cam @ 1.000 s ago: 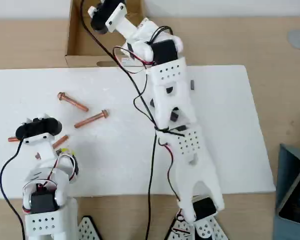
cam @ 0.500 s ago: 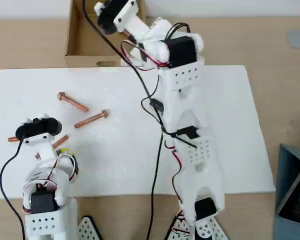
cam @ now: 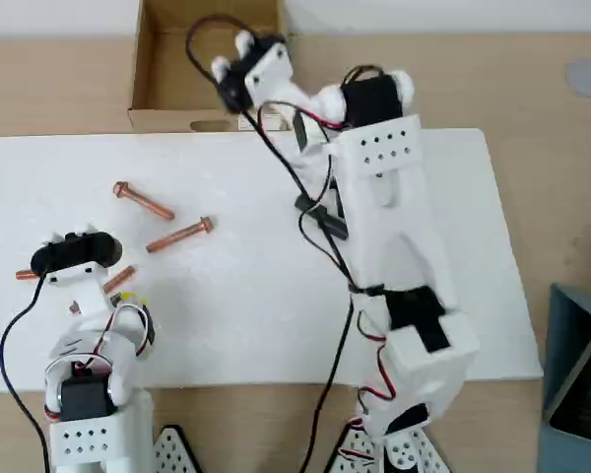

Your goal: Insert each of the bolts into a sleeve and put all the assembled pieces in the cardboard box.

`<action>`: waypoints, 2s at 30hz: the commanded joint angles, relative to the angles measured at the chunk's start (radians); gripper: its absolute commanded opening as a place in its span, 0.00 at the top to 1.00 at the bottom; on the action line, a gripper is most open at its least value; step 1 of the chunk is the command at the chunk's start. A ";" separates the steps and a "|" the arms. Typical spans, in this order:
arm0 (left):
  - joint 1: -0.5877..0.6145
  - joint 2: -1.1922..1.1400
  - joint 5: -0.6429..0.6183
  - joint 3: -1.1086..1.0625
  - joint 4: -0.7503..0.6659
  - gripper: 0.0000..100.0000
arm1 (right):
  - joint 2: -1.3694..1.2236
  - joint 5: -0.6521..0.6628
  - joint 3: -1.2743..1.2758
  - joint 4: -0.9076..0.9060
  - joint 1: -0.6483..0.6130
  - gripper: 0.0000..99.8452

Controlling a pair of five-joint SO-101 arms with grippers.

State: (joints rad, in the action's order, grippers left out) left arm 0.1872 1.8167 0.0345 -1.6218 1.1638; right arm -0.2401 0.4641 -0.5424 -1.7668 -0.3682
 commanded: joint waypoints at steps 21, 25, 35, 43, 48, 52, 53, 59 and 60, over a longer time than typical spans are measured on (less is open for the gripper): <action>0.011 0.007 0.002 0.003 -0.017 1.00 | 0.068 0.184 0.529 0.279 0.036 0.83; 0.011 0.007 0.002 0.003 -0.017 1.00 | 0.068 0.186 0.536 0.311 0.068 0.83; 0.011 0.007 0.002 0.003 -0.017 1.00 | 0.030 0.235 0.536 0.311 0.090 0.79; 0.012 0.007 0.002 0.003 -0.017 1.00 | -0.041 0.236 0.536 0.377 0.090 0.79; 0.012 0.007 0.002 0.003 -0.017 1.00 | -0.091 0.235 0.535 0.399 0.107 0.79; 0.012 0.007 0.002 0.003 -0.017 1.00 | -0.127 0.235 0.536 0.419 0.137 0.79; 0.012 0.007 0.002 0.003 -0.017 1.00 | -0.134 0.235 0.535 0.420 0.142 0.79; 0.012 0.007 0.002 0.003 -0.017 1.00 | -0.170 0.235 0.536 0.428 0.154 0.79; 0.012 0.007 0.002 0.003 -0.017 1.00 | -0.174 0.235 0.538 0.431 0.154 0.79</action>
State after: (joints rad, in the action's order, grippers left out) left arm 0.1872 1.8167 0.0345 -1.6218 1.1638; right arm -0.4089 0.6928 -0.0008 -1.3525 -0.2332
